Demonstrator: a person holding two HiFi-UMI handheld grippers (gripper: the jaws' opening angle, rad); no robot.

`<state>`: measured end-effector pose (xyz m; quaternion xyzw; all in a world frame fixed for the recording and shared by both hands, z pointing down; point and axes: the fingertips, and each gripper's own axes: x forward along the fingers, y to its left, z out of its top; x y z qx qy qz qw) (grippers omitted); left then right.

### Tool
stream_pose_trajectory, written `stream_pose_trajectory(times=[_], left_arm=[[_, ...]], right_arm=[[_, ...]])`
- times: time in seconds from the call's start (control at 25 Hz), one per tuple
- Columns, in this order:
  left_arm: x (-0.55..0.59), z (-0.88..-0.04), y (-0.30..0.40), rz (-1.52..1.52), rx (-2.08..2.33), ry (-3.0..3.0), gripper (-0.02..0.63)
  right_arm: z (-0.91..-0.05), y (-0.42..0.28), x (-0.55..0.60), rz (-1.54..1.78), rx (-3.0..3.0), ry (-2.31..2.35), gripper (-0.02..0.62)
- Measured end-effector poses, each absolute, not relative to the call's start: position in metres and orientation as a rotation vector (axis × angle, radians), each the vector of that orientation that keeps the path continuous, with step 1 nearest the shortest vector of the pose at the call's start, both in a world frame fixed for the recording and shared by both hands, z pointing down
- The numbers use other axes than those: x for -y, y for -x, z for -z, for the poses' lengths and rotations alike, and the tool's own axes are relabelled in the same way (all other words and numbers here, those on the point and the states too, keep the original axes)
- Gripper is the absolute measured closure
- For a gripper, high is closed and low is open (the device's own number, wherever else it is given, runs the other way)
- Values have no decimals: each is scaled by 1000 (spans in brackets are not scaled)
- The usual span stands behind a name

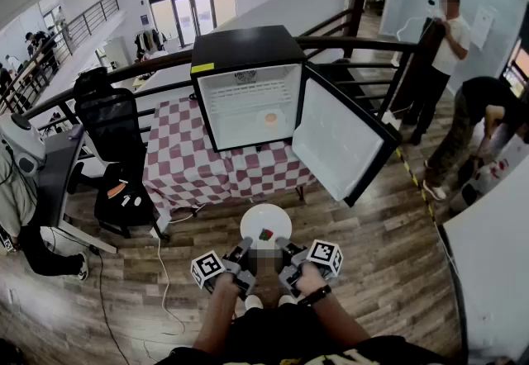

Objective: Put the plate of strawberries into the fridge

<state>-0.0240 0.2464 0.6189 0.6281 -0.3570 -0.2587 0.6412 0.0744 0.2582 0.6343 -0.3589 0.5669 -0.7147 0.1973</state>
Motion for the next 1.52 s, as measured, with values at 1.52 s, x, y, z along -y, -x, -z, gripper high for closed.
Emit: stream_pose_trajectory(times=[1.52], left_arm=[[-85, -632, 16, 601, 796, -1393, 572]], right_arm=[[-648, -84, -95, 1922, -1565, 968, 565]])
